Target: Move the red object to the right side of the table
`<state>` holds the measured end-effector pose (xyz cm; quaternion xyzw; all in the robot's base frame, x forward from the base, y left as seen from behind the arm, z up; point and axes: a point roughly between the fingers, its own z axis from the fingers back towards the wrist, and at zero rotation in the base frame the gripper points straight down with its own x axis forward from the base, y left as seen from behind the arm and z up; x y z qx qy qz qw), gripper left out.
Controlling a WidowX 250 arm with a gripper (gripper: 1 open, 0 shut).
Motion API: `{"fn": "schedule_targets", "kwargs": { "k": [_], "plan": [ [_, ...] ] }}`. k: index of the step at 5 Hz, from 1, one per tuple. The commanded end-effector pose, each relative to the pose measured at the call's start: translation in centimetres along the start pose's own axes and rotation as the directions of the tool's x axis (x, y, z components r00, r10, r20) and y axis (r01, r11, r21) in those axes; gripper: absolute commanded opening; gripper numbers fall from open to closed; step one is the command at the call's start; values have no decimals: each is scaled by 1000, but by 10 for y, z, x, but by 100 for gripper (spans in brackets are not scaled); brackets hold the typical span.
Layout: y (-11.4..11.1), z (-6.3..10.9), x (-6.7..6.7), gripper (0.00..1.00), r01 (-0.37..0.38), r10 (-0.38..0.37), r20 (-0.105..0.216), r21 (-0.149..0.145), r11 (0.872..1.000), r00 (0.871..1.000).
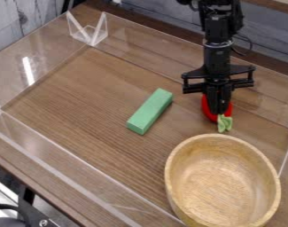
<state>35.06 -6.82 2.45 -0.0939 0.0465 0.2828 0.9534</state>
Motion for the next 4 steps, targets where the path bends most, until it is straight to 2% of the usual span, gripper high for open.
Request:
{"fn": "schedule_targets", "kwargs": {
  "k": [1,4],
  "plan": [
    [-5,-11,-1,0,39,-39,6,4,999,999],
    [-4,-20,0,0,59,-59,-4,12,998,998]
  ]
}}
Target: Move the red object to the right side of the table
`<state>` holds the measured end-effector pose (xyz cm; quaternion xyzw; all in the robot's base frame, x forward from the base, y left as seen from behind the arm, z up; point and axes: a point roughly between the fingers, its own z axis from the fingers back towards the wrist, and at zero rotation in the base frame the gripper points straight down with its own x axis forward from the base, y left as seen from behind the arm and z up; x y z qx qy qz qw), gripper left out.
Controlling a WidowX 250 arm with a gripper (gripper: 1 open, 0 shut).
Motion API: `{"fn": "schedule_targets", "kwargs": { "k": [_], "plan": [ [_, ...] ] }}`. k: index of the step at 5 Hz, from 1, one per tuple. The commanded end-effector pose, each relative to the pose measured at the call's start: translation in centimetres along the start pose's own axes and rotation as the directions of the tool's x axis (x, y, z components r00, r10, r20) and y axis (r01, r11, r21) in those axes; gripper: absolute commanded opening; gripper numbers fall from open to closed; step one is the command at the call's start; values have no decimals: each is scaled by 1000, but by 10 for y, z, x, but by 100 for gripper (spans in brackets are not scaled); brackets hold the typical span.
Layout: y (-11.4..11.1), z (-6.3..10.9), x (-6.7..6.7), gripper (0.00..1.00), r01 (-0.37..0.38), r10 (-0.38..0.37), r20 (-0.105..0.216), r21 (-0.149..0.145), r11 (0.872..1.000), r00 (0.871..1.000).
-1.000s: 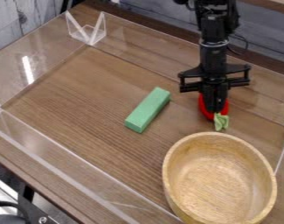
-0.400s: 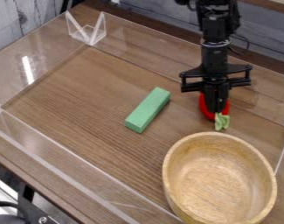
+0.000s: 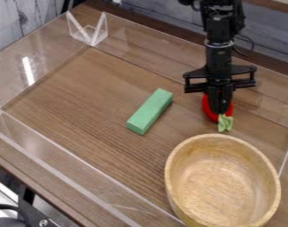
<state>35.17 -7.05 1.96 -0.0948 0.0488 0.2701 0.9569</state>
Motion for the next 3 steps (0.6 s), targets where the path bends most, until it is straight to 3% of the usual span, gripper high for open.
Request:
{"fn": "schedule_targets", "kwargs": {
  "k": [1,3],
  "plan": [
    [-2,-14,-2,100,43,-43,-1,17,999,999],
    [1,-7,-4,100,59,-59,-9,21,998,998]
  ]
}}
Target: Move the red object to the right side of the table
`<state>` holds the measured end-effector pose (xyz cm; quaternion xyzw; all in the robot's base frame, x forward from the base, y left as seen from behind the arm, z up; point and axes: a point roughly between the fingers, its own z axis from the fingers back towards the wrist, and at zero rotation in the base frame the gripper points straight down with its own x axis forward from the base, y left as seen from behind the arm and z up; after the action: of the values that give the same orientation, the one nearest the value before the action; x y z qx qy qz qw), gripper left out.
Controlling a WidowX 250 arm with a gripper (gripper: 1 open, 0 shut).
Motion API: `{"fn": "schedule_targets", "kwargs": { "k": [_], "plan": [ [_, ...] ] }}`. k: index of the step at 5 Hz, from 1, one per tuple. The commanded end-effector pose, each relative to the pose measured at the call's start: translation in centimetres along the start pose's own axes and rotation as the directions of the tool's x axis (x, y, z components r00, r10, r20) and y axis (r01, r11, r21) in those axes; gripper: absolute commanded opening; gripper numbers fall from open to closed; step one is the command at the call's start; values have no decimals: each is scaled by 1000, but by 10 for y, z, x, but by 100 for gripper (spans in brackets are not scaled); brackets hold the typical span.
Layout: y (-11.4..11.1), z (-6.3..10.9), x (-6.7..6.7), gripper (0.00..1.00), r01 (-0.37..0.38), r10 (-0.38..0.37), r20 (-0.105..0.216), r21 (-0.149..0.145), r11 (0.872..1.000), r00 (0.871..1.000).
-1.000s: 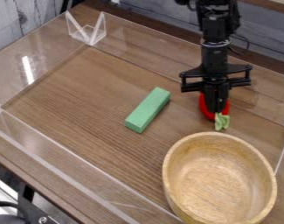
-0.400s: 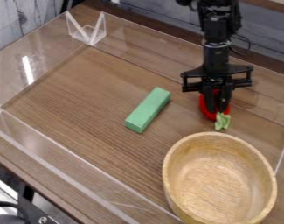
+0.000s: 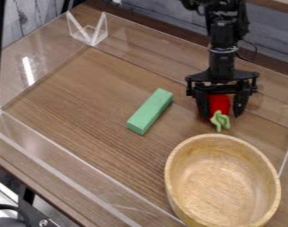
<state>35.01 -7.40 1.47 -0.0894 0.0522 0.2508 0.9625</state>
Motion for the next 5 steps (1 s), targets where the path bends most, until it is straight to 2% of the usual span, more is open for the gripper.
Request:
{"fn": "schedule_targets", "kwargs": {
  "k": [1,2,4,5],
  "plan": [
    [3,9,-3,100,30,-30,-5,-2,1000,1000],
    [3,20,-5,100,39,-39,-7,-12,999,999],
    [2,57,-9,100,68,-68,8,-60,996,998],
    [4,86,-11,100,85,-83,26,-104,991,996]
  ]
}}
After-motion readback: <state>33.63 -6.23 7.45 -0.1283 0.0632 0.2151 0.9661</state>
